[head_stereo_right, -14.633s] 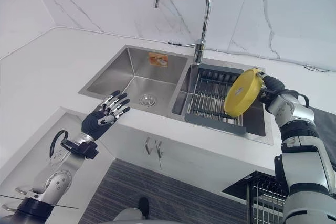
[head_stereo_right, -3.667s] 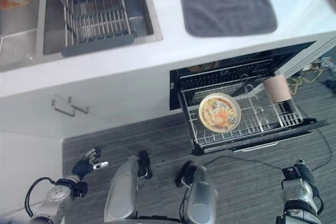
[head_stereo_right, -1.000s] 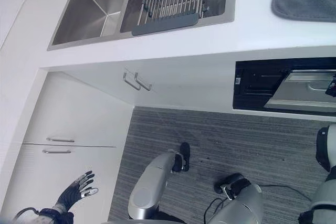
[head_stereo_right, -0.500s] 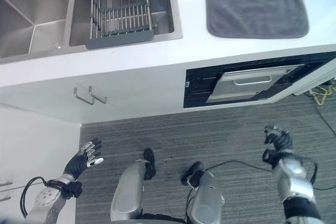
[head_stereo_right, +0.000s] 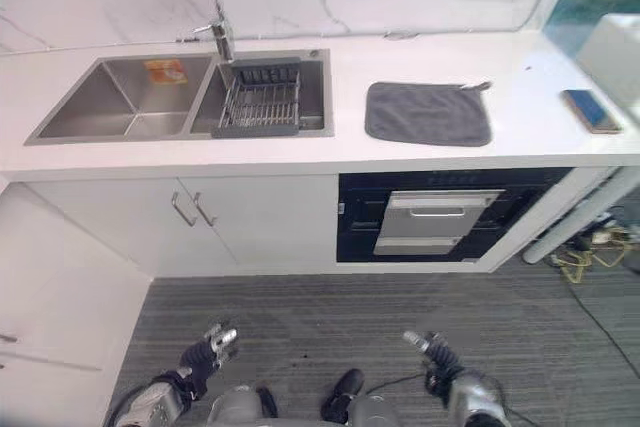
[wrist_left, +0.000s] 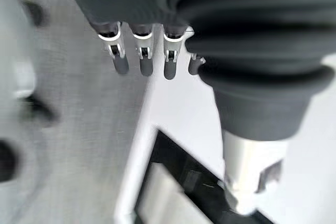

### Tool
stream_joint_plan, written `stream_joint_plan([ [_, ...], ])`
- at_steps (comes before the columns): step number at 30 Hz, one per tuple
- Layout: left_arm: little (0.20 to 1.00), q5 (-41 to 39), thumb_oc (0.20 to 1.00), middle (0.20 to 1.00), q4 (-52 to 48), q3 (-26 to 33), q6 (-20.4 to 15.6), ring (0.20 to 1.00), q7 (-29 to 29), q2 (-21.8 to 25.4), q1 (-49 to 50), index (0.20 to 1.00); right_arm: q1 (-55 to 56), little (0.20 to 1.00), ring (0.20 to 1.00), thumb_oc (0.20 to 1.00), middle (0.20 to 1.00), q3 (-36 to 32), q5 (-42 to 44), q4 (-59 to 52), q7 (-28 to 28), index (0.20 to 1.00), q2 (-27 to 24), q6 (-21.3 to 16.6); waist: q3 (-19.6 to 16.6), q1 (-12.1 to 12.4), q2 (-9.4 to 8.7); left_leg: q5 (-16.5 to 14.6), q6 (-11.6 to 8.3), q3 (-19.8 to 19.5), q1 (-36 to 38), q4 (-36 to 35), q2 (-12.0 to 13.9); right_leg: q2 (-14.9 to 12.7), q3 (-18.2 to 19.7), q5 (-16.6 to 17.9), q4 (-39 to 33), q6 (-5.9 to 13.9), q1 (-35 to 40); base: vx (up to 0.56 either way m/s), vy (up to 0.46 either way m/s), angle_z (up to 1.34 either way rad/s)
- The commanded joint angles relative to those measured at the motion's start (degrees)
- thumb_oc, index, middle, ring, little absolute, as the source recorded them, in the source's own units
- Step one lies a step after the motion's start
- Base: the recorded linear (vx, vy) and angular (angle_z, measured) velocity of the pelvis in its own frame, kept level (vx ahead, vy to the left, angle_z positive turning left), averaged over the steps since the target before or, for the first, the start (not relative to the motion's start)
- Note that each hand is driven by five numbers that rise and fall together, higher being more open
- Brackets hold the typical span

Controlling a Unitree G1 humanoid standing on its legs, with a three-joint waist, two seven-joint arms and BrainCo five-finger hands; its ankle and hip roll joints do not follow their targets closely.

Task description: Place the dishes in the dishwasher.

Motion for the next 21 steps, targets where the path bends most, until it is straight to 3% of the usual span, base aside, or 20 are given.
stream_joint_plan([
  [1,1.000,3.5,1.000,1.000,-2.0,-1.2,-0.4,1.000,1.7,2.4,-1.2,1.000,1.1,1.000,1.000,1.000,1.000,-3.6,-2.8,-3.4,2.5,1.000,-3.6,-1.2,-1.0,-2.8,0.91,9.7,-4.30,-4.0,-0.7,-13.8,-1.0,-3.7,15.9,-7.4,5.3,2.62,7.0,0.06,-0.006,0.45],
  [3,1.000,3.6,1.000,1.000,0.3,-0.7,0.6,1.000,2.5,1.9,-3.3,1.000,2.6,1.000,1.000,1.000,1.000,-3.6,-4.3,-1.3,2.4,1.000,-2.2,-1.5,-2.1,-4.6,0.53,9.7,-4.00,-5.6,0.7,-16.2,-1.9,-3.8,18.9,-5.6,2.0,3.52,7.3,0.01,-0.070,1.24],
  [5,1.000,5.5,1.000,1.000,2.5,0.5,0.5,1.000,3.6,1.7,-4.2,1.000,2.5,1.000,1.000,1.000,1.000,-3.9,-5.7,0.5,2.0,1.000,-1.5,-0.2,-3.0,-4.7,0.34,10.0,-4.04,-5.7,0.9,-16.6,-1.7,-4.6,18.5,-1.7,-2.5,4.14,7.3,-0.08,-0.147,0.59],
  [8,1.000,4.6,1.000,1.000,3.4,2.0,-0.2,1.000,3.3,1.4,-3.0,1.000,2.1,1.000,1.000,1.000,1.000,-5.2,-5.9,2.0,2.2,1.000,-1.6,1.7,-3.9,-4.5,0.60,9.4,-4.46,-6.3,2.3,-16.7,-1.5,-4.9,18.7,0.2,-5.5,4.69,8.1,0.00,-0.166,-0.09],
  [21,1.000,4.5,1.000,1.000,5.3,7.6,-0.8,1.000,3.7,0.6,-0.6,1.000,1.8,1.000,1.000,1.000,1.000,-5.3,-6.6,3.1,2.8,1.000,-0.6,2.0,-7.1,-3.1,0.42,8.2,-4.86,-9.9,4.5,-16.9,-1.0,-4.1,18.7,0.1,-7.7,4.16,10.6,0.02,-0.064,0.08],
])
